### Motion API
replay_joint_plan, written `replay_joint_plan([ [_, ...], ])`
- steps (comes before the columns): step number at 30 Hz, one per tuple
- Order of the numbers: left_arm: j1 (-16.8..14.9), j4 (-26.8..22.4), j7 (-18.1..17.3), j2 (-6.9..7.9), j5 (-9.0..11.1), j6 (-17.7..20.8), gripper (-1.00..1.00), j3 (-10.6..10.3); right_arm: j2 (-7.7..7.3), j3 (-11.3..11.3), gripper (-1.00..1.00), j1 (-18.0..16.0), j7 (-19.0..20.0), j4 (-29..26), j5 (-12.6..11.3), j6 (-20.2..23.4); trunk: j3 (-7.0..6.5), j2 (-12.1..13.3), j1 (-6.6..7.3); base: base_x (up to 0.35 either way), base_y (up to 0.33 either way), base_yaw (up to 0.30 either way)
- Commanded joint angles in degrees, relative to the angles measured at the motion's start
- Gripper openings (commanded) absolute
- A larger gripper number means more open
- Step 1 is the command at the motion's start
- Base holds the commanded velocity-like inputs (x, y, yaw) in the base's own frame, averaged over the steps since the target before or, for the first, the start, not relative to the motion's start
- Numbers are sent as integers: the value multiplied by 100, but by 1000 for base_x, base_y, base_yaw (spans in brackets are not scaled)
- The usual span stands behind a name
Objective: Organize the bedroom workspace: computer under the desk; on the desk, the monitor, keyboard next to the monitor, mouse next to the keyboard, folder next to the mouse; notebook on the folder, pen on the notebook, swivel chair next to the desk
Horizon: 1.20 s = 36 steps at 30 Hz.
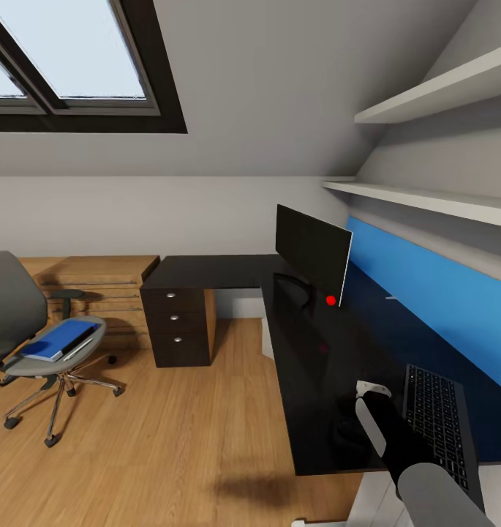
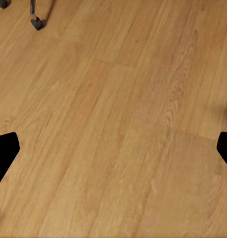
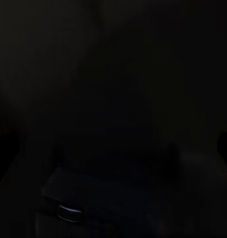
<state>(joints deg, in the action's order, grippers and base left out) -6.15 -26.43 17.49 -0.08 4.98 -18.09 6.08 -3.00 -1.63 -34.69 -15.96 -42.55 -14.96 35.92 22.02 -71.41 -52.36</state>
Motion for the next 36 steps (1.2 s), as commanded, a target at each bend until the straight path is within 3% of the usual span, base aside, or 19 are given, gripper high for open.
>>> replay_joint_plan([
  [1, -3, 3, -8, -1, 53, -28, 100, -1, -1, 5, 100, -3, -45, -8, -61, 19, 7, -4, 0, 0, 0, 0],
  [11, -4, 4, -8, -1, 49, -28, 100, -1, -4, 5, 100, -3, 26, -15, -77, 358, 7, -4, 0, 0, 0, 0],
  [36, -5, 2, -8, -1, 54, -28, 100, -1, -8, 5, 100, -3, 41, -8, -69, 390, 7, -4, 0, -39, 0, 0],
])
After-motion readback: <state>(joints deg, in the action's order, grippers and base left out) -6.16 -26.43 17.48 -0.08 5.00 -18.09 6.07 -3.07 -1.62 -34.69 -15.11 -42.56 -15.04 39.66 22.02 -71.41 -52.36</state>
